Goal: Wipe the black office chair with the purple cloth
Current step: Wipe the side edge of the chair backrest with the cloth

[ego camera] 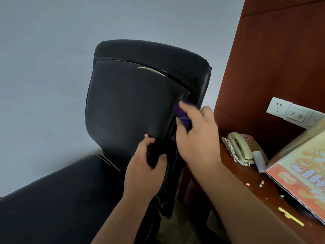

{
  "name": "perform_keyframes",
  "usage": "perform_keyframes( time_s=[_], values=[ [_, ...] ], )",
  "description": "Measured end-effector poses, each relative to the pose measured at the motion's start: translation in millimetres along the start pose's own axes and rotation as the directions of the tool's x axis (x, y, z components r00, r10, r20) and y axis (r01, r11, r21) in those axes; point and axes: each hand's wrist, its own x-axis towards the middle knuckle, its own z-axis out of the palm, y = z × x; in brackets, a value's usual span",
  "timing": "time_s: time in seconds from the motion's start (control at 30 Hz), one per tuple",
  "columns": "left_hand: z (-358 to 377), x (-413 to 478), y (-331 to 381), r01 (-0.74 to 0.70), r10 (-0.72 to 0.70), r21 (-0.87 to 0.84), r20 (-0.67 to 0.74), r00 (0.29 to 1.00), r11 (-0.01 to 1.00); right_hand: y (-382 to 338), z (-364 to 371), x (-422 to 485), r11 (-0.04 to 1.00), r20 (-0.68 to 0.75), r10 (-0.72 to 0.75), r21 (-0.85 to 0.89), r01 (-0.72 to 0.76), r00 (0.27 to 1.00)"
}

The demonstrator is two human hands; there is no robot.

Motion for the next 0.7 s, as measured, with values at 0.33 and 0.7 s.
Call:
perform_keyframes(
  time_s=[0.33,0.7],
  values=[
    [-4,2,-6,-0.048,0.049,0.156,-0.001,0.999,0.987,5,-4,-42,0.936,0.089,0.262,0.220,-0.275,0.961],
    [-6,9,-5,0.003,0.004,0.194,-0.036,0.999,0.981,-5,3,-31,0.965,0.040,0.173,0.194,-0.177,0.984]
  ],
)
